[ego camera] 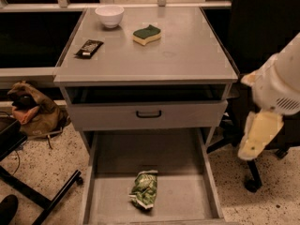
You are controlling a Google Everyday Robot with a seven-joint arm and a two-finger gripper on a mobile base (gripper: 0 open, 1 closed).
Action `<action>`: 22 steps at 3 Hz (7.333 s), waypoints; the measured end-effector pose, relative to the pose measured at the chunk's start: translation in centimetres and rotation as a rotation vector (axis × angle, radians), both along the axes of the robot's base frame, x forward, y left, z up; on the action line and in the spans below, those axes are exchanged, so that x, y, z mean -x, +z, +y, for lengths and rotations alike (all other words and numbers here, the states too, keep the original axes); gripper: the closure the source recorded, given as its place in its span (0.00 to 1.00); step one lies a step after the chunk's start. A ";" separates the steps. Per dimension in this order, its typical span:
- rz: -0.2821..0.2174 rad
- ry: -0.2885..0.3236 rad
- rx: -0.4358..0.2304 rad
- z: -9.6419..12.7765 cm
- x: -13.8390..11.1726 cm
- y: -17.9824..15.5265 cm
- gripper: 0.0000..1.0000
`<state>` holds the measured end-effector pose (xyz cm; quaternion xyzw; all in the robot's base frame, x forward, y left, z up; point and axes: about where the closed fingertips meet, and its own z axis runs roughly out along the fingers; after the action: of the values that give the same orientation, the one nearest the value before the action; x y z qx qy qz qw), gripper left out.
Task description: Pick green jalapeno chip bag from middle drawer and place on counter
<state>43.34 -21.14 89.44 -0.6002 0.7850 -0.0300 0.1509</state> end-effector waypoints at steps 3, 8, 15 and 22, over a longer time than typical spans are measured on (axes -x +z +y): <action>0.150 0.018 -0.052 1.2 2.5 -10.6 0.00; 0.240 0.234 -0.233 10.5 2.3 -21.6 0.00; 0.219 0.445 -0.486 26.2 0.7 -41.1 0.00; 0.118 0.419 -0.487 25.6 -4.2 -48.8 0.00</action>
Offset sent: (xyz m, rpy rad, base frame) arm -0.0187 0.0074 -0.0634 0.0275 0.0929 0.0146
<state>47.51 4.46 40.64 -0.6957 0.6357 0.2251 0.2473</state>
